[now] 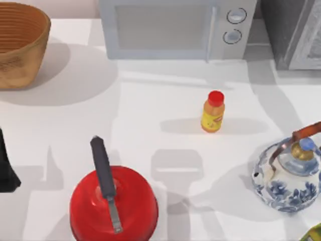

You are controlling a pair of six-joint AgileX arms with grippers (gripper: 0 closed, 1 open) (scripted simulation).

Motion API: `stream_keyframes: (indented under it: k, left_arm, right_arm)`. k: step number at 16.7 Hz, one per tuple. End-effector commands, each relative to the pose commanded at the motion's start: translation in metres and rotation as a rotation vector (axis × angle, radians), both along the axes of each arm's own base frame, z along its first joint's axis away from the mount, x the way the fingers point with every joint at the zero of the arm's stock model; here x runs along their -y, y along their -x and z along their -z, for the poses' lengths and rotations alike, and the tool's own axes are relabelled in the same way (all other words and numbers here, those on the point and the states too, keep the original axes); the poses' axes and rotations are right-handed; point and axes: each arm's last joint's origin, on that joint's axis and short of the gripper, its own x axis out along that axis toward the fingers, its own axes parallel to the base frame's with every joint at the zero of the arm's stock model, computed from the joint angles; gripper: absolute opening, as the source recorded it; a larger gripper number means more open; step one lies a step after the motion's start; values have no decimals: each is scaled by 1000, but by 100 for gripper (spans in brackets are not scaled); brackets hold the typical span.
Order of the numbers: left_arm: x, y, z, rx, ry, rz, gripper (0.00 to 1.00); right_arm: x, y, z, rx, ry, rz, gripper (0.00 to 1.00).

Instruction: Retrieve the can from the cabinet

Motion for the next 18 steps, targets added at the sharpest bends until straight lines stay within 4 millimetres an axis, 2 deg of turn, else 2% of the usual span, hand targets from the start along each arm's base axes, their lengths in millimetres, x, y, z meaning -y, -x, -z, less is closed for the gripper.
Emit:
stream_keyframes:
  k: [3,10,14,18]
  left_arm:
    - [0,0,0,0,0,0,100]
    - [0,0,0,0,0,0,100]
    - [0,0,0,0,0,0,100]
    - [0,0,0,0,0,0,100]
  right_arm:
    - [1,-4,-2,2,-1,0,100]
    - [0,-58,-1,0,0,0,100]
    - [0,-60,-1,0,0,0,100]
    - [0,-60,-1,0,0,0,70]
